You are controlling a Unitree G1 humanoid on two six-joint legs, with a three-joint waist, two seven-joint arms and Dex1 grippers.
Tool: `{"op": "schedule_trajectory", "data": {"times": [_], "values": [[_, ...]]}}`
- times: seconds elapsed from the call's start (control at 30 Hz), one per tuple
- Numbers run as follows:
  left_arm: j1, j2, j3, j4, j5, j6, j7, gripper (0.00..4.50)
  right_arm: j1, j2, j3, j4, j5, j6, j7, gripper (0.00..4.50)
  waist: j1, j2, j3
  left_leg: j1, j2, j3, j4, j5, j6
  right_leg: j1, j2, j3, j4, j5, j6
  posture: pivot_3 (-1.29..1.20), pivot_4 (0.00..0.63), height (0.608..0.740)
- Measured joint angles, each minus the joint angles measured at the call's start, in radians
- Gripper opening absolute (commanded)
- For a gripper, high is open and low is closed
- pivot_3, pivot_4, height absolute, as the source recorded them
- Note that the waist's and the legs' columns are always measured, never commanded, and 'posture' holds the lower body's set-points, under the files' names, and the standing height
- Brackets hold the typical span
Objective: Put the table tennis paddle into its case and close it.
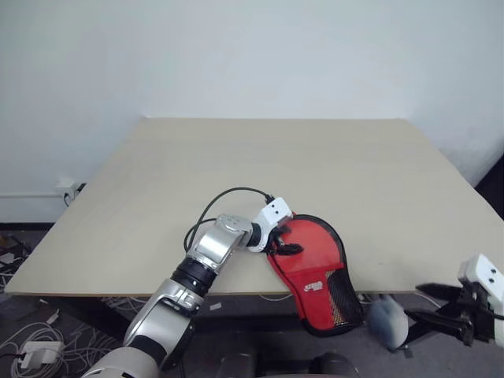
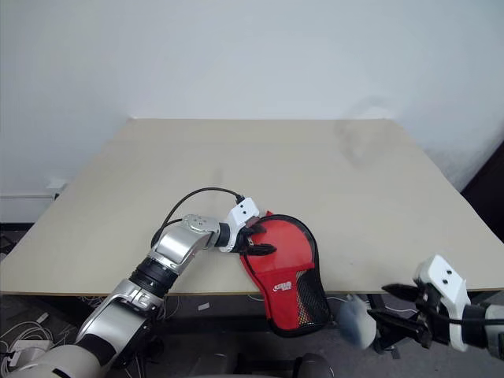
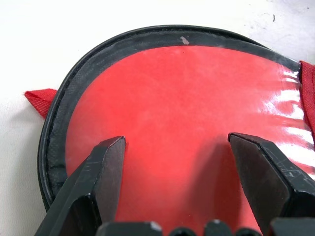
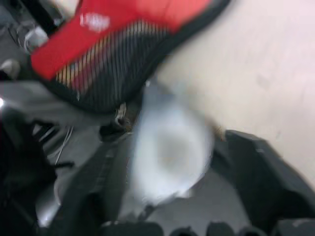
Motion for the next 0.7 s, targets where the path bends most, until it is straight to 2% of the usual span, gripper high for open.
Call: {"op": "schedule_trajectory", "data": {"times": [0.2,0.4,0.57,0.7], "values": [[-0.016,0.002,0.033,0.038,0.001,-0.009,-0.001,3.59,-0.249,0.041,-0.053,0.023,0.159,0.106,-0.113,3.43,-0.009,-0.001,0.001,0.000,0.000,-0.001,0.000,0.000,0.000,0.000,-0.001,-0.005,0.000,0.000,0.000,0.00,0.000,0.724],[-0.031,0.058,0.114,0.062,-0.058,0.024,-0.063,3.59,-0.434,0.113,0.046,0.078,0.176,0.137,-0.251,3.43,-0.022,0.000,0.007,-0.002,0.001,-0.001,-0.001,0.000,0.000,-0.003,-0.001,-0.007,0.001,0.001,-0.002,0.00,0.000,0.724],[-0.035,0.230,0.208,0.021,-0.119,0.078,-0.174,3.59,-0.532,0.158,0.165,0.111,0.156,0.140,-0.324,3.43,-0.042,0.001,0.025,-0.009,0.002,-0.001,-0.001,0.001,-0.001,-0.009,0.001,-0.007,0.002,0.002,-0.002,0.00,0.000,0.724],[0.012,0.455,0.269,-0.033,-0.148,0.017,-0.326,3.59,-0.621,0.161,0.293,0.155,0.146,0.138,-0.279,3.43,-0.048,0.000,0.027,-0.020,0.001,0.000,0.000,0.006,-0.004,-0.019,0.002,-0.007,0.002,0.003,0.000,0.00,0.000,0.724]]}}
